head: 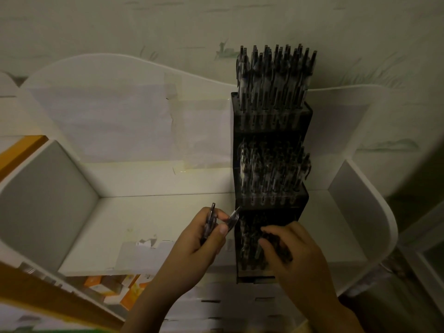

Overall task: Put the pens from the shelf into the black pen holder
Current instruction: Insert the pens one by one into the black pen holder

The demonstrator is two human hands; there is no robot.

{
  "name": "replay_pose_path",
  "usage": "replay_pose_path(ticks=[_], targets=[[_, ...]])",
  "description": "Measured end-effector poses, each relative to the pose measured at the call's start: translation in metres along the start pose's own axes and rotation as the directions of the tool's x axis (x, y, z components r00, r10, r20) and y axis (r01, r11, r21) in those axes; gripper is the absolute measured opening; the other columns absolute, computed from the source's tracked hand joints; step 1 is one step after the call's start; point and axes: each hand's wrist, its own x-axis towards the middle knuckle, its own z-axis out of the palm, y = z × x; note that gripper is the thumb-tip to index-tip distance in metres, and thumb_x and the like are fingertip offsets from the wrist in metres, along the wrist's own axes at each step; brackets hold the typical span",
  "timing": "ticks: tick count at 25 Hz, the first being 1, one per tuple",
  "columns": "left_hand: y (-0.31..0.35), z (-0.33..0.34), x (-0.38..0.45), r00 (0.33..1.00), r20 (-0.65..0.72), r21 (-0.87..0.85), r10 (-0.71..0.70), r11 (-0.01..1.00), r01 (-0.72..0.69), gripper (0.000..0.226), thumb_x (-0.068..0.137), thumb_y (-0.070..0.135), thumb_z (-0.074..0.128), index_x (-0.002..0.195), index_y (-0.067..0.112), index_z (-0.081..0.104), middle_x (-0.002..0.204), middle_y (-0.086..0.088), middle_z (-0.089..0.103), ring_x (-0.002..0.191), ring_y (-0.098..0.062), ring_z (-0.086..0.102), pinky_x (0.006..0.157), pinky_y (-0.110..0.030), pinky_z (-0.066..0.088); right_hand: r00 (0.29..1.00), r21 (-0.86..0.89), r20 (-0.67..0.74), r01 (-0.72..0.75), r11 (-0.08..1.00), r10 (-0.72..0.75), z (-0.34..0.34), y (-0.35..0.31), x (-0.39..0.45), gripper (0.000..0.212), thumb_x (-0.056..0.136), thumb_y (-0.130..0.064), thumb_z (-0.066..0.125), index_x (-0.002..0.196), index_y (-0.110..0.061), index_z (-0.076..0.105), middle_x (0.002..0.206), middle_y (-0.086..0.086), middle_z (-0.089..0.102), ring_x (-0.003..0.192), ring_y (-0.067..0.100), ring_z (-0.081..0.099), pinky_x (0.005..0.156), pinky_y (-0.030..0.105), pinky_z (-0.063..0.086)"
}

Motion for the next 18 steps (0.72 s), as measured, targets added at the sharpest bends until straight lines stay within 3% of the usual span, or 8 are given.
replay_pose_path(ticks=[5, 9, 12, 15, 18], targets=[[0.002, 0.001, -0.002, 1.000, 0.020, -0.034, -0.003, 0.999, 0.004, 0.014, 0.101, 0.022, 0.043, 0.103, 0.014, 0.053, 0.055, 0.010, 0.046, 0.047, -0.002, 0.040, 0.048, -0.014, 0.035, 0.995, -0.044, 0.077, 0.059, 0.997, -0.056, 0.005, 0.001, 0.000, 0.012, 0.081, -0.030, 0.074, 0.088, -0.022, 0.069, 0.089, -0.012, 0.040, 0.074, 0.002, 0.047, 0.067, 0.001, 0.035], [0.005, 0.004, -0.005, 0.997, 0.053, -0.087, -0.056, 0.994, 0.061, 0.015, 0.102, 0.022, 0.040, 0.102, 0.014, 0.054, 0.059, 0.008, 0.049, 0.045, -0.003, 0.039, 0.045, -0.017, 0.035, 0.996, -0.027, 0.088, 0.037, 0.999, -0.035, 0.000, -0.002, 0.001, 0.021, 0.076, -0.030, 0.080, 0.094, -0.026, 0.069, 0.091, -0.015, 0.041, 0.078, -0.001, 0.049, 0.069, 0.000, 0.036], [0.009, 0.009, -0.004, 0.993, 0.086, -0.138, -0.075, 0.987, 0.087, 0.016, 0.102, 0.020, 0.040, 0.098, 0.015, 0.055, 0.064, 0.000, 0.052, 0.046, -0.009, 0.039, 0.045, -0.021, 0.034, 1.000, 0.091, -0.003, 0.027, 0.995, -0.027, -0.008, -0.015, 0.005, 0.025, 0.081, -0.039, 0.073, 0.101, -0.026, 0.069, 0.093, -0.013, 0.050, 0.082, 0.000, 0.054, 0.070, 0.004, 0.040], [0.010, 0.020, -0.003, 0.984, 0.167, -0.158, -0.057, 0.984, 0.084, 0.016, 0.102, 0.019, 0.040, 0.103, 0.013, 0.055, 0.068, -0.001, 0.052, 0.050, -0.008, 0.041, 0.048, -0.019, 0.035, 0.998, 0.303, -0.041, -0.035, 0.952, 0.050, -0.014, -0.032, 0.009, 0.020, 0.082, -0.044, 0.064, 0.094, -0.029, 0.070, 0.091, -0.008, 0.056, 0.081, 0.005, 0.060, 0.067, 0.008, 0.043], [0.009, 0.029, -0.002, 0.979, 0.200, -0.128, -0.028, 0.990, 0.054, 0.017, 0.103, 0.020, 0.040, 0.104, 0.017, 0.056, 0.069, 0.003, 0.054, 0.054, -0.008, 0.046, 0.052, -0.020, 0.040, 0.989, 0.435, -0.032, -0.117, 0.893, 0.145, -0.021, -0.035, 0.011, 0.002, 0.083, -0.027, 0.072, 0.085, -0.026, 0.071, 0.090, -0.004, 0.062, 0.082, 0.008, 0.062, 0.065, 0.007, 0.043]])
